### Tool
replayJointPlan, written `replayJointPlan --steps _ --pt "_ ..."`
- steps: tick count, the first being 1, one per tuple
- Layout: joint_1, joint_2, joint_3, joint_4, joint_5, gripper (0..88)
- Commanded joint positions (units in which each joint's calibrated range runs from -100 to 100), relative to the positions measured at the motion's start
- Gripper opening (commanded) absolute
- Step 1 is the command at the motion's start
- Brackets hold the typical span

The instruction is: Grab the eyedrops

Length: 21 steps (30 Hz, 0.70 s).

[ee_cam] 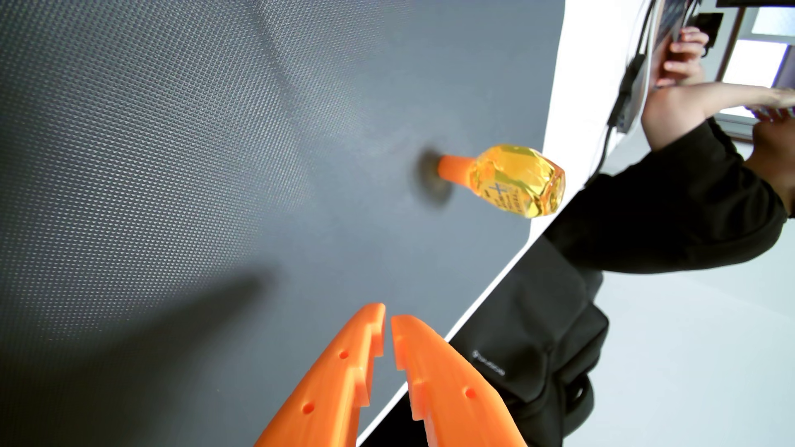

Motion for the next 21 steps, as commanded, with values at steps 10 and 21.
replayJointPlan --steps 10,21 --pt "-0.01 0.26 -5.93 -5.18 4.13 1.0" --pt "0.41 7.65 -18.71 3.48 8.16 1.0"
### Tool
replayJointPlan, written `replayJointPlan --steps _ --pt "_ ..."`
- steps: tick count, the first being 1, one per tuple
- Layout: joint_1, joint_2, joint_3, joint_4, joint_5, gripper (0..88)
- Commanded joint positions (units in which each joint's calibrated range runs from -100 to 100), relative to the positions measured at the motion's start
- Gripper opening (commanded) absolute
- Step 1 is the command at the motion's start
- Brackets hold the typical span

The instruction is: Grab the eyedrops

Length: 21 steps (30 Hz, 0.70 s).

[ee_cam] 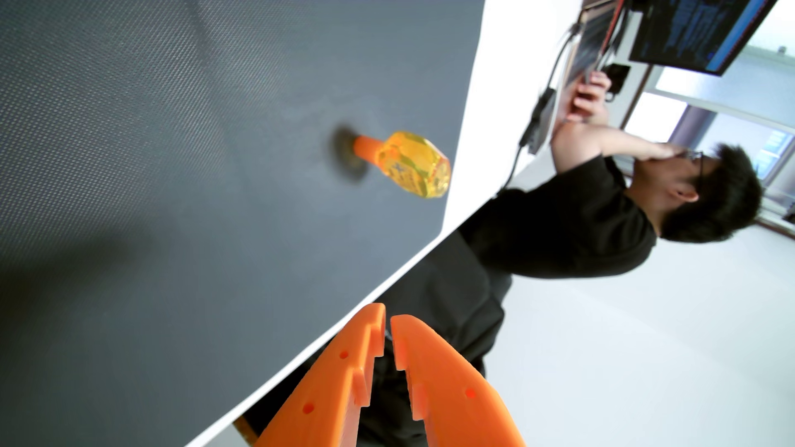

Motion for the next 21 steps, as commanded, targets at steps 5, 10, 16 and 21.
replayJointPlan --steps 5,10,16,21 --pt "0.41 17.16 -12.10 0.77 0.94 1.0" --pt "0.41 31.94 -23.72 2.42 2.78 4.5" --pt "0.41 47.31 -41.01 7.78 5.76 5.0" --pt "0.33 58.86 -52.72 10.81 8.22 5.1"
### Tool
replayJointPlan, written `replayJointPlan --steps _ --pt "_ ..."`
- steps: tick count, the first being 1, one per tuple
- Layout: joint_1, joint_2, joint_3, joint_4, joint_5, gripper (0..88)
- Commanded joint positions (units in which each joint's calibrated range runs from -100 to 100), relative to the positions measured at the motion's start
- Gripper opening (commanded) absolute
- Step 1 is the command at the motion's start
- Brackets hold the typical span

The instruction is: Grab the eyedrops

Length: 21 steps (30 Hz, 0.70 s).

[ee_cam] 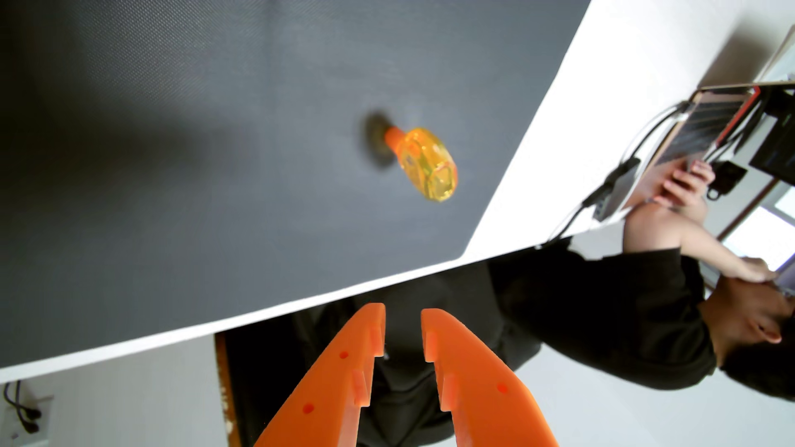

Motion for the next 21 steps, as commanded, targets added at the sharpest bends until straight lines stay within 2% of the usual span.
replayJointPlan --steps 1,4,9,17,21 --pt "0.33 9.10 -11.36 2.00 2.10 5.1" --pt "0.33 15.47 -18.20 3.73 3.20 6.3" --pt "-0.09 25.91 -29.46 7.97 5.40 14.4" --pt "0.08 43.66 -40.89 8.15 9.11 16.7" --pt "-0.09 51.05 -43.41 8.92 11.00 26.4"
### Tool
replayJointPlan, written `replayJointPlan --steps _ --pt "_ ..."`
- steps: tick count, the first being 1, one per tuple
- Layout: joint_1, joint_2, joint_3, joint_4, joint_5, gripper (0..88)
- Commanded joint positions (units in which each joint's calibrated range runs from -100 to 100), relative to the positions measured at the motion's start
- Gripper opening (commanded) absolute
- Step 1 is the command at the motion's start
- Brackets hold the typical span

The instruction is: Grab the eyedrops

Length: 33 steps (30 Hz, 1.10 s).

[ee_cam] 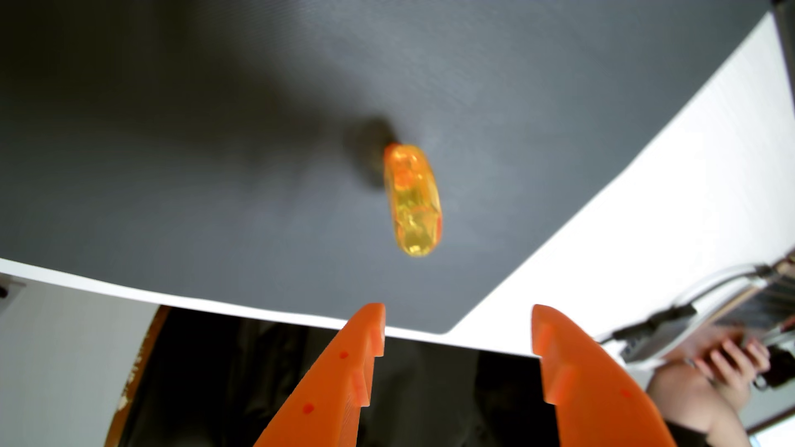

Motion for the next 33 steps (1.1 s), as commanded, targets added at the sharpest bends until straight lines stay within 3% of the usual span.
replayJointPlan --steps 1,8,29,33 --pt "-0.01 5.70 -4.86 1.34 1.74 28.1" --pt "0.41 9.43 -7.92 4.11 2.84 28.5" --pt "0.41 20.81 -8.10 -2.47 1.11 27.9" --pt "0.41 20.98 -8.28 -2.64 1.01 20.6"
